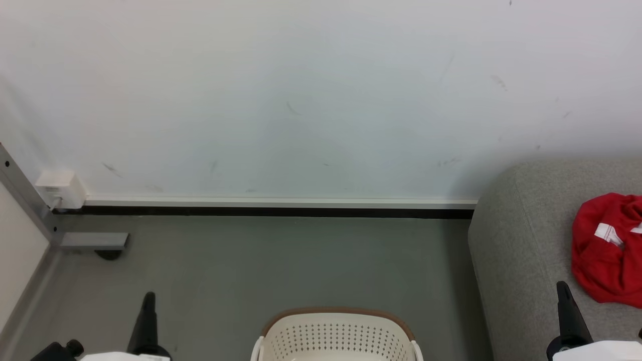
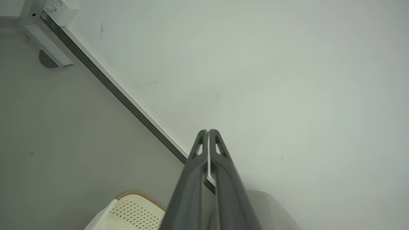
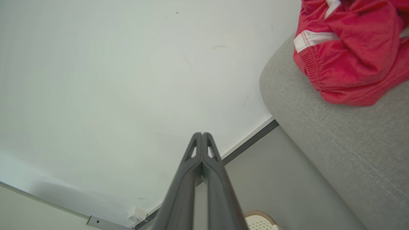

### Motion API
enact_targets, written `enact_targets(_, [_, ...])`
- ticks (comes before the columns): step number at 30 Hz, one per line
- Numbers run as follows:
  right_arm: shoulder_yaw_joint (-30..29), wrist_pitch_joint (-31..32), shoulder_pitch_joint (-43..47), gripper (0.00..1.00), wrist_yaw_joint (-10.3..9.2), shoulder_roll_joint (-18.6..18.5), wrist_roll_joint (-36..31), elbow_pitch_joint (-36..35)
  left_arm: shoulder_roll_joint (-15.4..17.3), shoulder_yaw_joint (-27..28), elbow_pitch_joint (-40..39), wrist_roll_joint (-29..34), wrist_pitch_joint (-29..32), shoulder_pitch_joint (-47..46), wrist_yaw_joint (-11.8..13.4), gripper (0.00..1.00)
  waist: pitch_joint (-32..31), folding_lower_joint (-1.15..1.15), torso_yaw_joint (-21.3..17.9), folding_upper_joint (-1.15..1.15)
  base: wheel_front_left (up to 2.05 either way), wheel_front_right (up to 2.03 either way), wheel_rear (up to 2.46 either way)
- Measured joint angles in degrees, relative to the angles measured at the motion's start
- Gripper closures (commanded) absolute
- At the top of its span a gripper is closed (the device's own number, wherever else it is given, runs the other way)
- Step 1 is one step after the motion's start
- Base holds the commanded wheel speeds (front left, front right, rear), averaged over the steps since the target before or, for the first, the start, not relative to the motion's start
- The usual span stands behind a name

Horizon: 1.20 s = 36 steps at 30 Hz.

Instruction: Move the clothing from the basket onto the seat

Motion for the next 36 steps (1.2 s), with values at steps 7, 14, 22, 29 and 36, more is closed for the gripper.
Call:
enact_targets(7, [-0.60,1.16,-0.44,1.00,0.00,0.04,4.27,-0.13,0.00,0.07,-0.37,-4.80,1.23,-0.51,0.15,1.00,0.22,0.00,-0.05,0.00,0.00,0.00,0.00])
enact_targets(14, [-1.02,2.24,-0.65,1.00,0.00,0.09,8.29,-0.31,0.00,0.14,-0.70,-9.58,2.41,-0.97,0.19,1.00,0.44,0.00,-0.10,0.00,0.00,0.00,0.00])
enact_targets(22, [-1.57,3.32,-1.10,1.00,0.00,0.12,12.61,-0.51,0.00,0.24,-1.09,-14.17,3.53,-1.51,0.35,1.00,0.69,0.00,-0.16,0.00,0.00,0.00,0.00])
enact_targets(29, [-2.08,4.32,-1.52,1.00,0.00,0.13,16.16,-0.73,0.00,0.32,-1.52,-18.05,4.53,-1.89,0.43,1.00,0.91,0.00,-0.21,0.00,0.00,0.00,0.00])
enact_targets(36, [-2.44,5.12,-1.73,1.00,0.00,0.15,19.59,-0.93,0.00,0.38,-1.87,-21.65,5.53,-2.20,0.51,1.00,1.13,0.00,-0.26,0.00,0.00,0.00,0.00])
